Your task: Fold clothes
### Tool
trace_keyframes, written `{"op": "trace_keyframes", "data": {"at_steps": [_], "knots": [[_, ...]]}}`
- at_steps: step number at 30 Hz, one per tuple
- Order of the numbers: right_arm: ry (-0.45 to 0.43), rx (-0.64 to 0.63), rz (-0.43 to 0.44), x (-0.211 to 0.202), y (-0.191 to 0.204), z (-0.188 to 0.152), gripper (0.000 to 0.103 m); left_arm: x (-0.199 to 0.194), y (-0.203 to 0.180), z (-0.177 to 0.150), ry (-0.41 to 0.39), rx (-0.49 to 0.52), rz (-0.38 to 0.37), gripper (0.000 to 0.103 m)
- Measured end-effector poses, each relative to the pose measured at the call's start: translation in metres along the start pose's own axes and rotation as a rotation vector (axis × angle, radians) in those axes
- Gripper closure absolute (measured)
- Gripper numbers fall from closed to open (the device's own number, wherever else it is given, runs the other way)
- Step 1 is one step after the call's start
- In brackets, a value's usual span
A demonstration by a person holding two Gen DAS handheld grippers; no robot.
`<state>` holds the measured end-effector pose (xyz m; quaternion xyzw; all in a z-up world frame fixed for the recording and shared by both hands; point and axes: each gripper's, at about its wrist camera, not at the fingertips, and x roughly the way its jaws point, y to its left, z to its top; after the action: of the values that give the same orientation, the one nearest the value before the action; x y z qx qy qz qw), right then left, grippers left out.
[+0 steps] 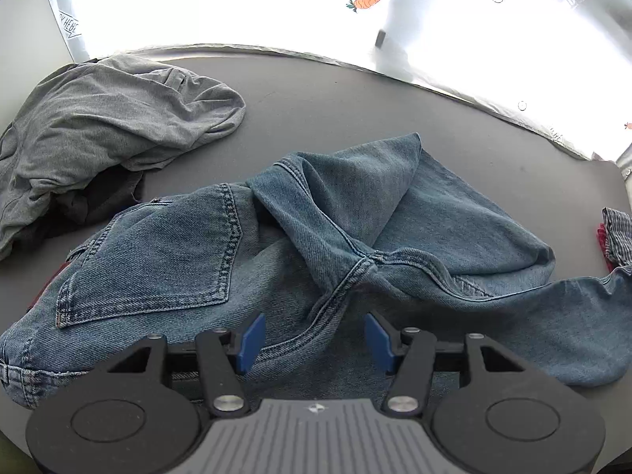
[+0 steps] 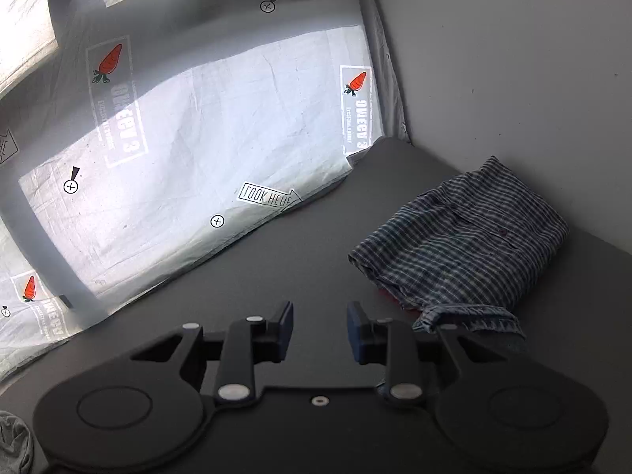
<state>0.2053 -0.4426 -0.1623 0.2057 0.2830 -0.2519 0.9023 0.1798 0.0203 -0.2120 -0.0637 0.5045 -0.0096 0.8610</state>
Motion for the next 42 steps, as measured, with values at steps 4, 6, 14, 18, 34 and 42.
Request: {"op": "trace_keyframes", "data": {"at_steps": [4, 6, 14, 18, 34, 42], "knots": [[0.157, 0.063, -0.119, -0.004, -0.053, -0.05, 0.072, 0.021, -0.025, -0.003, 0.047, 0.079, -0.054, 0.046], [0.217, 0.08, -0.171, -0.005, -0.085, -0.065, 0.072, 0.031, -0.04, -0.004, 0.068, 0.107, -0.088, 0.046], [0.369, 0.284, -0.107, 0.039, -0.178, -0.091, 0.058, 0.035, -0.112, -0.017, 0.061, 0.108, -0.124, 0.046], [0.373, 0.275, -0.035, 0.075, -0.18, -0.09, 0.074, 0.028, -0.137, -0.03, 0.039, 0.07, -0.107, 0.044], [0.228, -0.226, -0.284, -0.035, -0.159, -0.075, 0.077, 0.027, -0.169, -0.021, 0.046, 0.106, -0.022, 0.042], [0.266, -0.263, -0.357, -0.019, -0.198, -0.081, 0.048, 0.03, -0.17, -0.022, 0.056, 0.116, 0.012, 0.041]]}}
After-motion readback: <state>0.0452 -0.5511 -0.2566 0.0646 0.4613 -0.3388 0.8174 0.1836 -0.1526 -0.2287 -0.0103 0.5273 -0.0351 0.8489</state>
